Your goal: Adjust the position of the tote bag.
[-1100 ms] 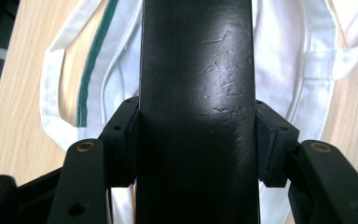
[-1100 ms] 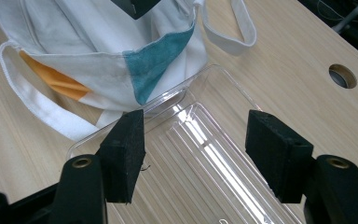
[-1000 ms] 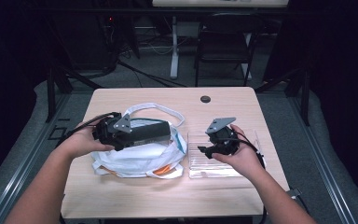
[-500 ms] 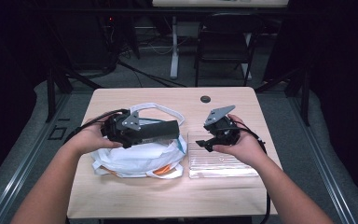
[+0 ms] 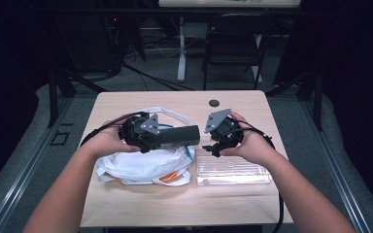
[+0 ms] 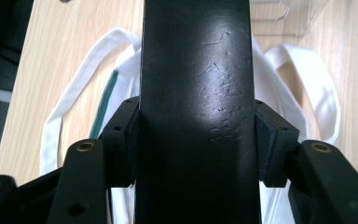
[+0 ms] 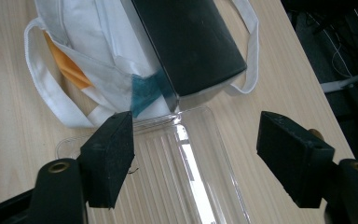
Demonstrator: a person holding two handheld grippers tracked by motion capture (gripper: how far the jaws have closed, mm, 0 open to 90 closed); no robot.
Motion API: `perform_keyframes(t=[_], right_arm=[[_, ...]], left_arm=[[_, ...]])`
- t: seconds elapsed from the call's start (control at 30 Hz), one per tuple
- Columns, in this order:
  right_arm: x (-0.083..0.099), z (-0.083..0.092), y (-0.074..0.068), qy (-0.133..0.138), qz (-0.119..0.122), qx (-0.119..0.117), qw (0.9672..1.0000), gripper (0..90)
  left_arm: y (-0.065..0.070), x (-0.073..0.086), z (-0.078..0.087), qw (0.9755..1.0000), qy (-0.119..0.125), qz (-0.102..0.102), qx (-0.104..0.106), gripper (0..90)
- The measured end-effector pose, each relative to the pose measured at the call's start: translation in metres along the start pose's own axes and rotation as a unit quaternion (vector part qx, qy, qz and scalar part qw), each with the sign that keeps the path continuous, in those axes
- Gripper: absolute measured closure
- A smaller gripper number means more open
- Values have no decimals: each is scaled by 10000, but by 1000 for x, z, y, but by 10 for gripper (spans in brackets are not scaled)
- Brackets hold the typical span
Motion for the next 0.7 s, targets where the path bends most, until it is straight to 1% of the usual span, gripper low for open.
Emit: perform_keyframes(t=[0.1,0.13,0.17,0.23,0.3,0.33,0.37,0.4,0.43,0.47,0.5,0.53,0.57,0.6,0.63,0.7], right_arm=[[-3,-1,0,-54,66,-6,10000,260],[-4,-1,1,-108,122,-9,9999,260],[-5,-3,0,-60,120,-14,9999,259],[-6,-4,0,-181,233,-10,9996,261],[-6,-7,-1,-179,256,22,9995,264],[-7,-7,0,-261,307,16,9992,264],[-7,-7,0,-277,325,-4,9991,264],[-8,-9,-1,-252,330,-1,9991,264],[-8,-10,-2,-255,339,1,9991,264],[-9,-10,-2,-325,387,-10,9987,265],[-9,-10,-2,-346,407,-16,9986,266],[-9,-11,-2,-317,410,-20,9987,267],[-10,-12,-2,-340,415,-40,9986,272],[-10,-13,-2,-333,408,-65,9986,277],[-10,-13,-2,-351,409,-80,9985,277],[-10,-15,-2,-318,368,-109,9988,279]], left_arm=[[2,-7,-2,10000,45,-54,28,437],[3,-9,-3,10000,76,-40,50,437],[4,-11,-4,9999,89,-69,51,437],[6,-16,-6,9998,113,-119,72,437],[8,-19,-7,9998,133,-134,102,437],[8,-20,-8,9997,124,-207,74,437],[9,-22,-9,9996,123,-219,133,437],[10,-24,-10,9996,148,-183,141,437],[11,-25,-10,9995,156,-230,120,437],[11,-27,-11,9995,183,-221,158,437],[12,-29,-11,9994,174,-265,160,437],[13,-30,-12,9994,208,-237,149,437],[13,-33,-12,9992,215,-301,178,437],[15,-34,-12,9992,230,-278,144,437],[15,-35,-13,9991,254,-298,180,437],[16,-38,-14,9988,276,-349,188,437]])
Point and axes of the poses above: each handheld gripper's, and its own axes: z roughly backward along the jaws, x roughly out of its underside, y roughly to its right, the point moved 3 cm from there along -z, roughly forward along the jaws, and after that the axes turned 13 degrees about -x, right-handed, at the moved point
